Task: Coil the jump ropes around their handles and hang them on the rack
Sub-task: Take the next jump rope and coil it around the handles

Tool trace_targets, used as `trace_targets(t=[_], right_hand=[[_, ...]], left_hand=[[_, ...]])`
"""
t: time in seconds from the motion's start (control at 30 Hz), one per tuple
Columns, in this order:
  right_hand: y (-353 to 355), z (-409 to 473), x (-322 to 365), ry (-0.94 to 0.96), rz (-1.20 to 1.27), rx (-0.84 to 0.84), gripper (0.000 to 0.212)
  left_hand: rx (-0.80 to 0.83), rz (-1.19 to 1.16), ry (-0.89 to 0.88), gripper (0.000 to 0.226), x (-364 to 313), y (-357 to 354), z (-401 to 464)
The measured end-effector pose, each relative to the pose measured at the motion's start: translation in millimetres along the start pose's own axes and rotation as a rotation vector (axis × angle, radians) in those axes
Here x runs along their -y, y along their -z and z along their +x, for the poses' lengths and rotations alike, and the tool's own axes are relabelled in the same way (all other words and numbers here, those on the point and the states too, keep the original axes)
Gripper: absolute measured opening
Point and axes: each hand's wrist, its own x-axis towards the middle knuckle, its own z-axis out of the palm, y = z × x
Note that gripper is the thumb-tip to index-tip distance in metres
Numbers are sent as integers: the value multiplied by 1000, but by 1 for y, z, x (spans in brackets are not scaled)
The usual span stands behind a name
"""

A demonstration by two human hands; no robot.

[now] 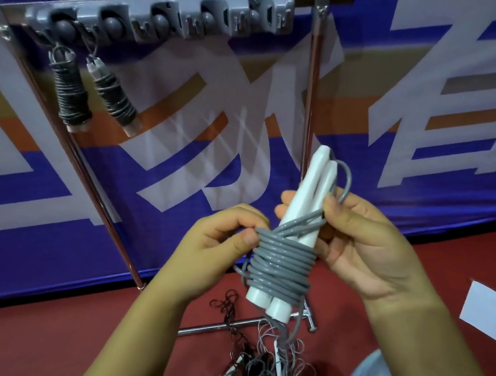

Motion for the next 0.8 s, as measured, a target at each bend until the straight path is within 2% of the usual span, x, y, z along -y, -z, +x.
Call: trace_targets(t=[0.07, 0.2, 0.3, 0.33, 0.4, 0.47, 0.53, 0.6, 0.67, 0.73, 0.8], right_hand=[[2, -1, 1, 4, -4, -21, 23], [7, 1, -1, 28, 30, -35, 25], [4, 4, -8, 101, 122, -67, 23], [2, 5, -11, 123, 153, -85, 21], [-2, 7, -17, 154, 221, -124, 18], [-5, 10, -23, 178, 289, -156, 21], [-9, 15, -29, 212, 341, -178, 24], [-14, 20, -35, 260, 352, -196, 28], [-15, 24, -40, 309, 315, -237, 29], [-13, 26, -43, 346, 266, -279, 22], [-10, 27, -43, 382, 212, -305, 20]], left_hand=[[-13, 122, -34, 16, -2, 1, 0], [-74, 662, -216, 8, 1, 0, 5], [-92, 845, -144, 20, 6, -9, 11], [-79, 822, -109, 17, 4, -16, 11], [-129, 595, -34, 7, 4, -23, 13], [-240, 429, 36, 12, 3, -30, 15], [-277, 246, 91, 18, 13, -37, 16], [-350, -95, 286, 7, 18, -50, 17], [-439, -375, 301, 9, 28, -62, 20], [-461, -482, 314, 21, 30, -68, 21], [-386, -454, 324, 26, 28, -72, 19]])
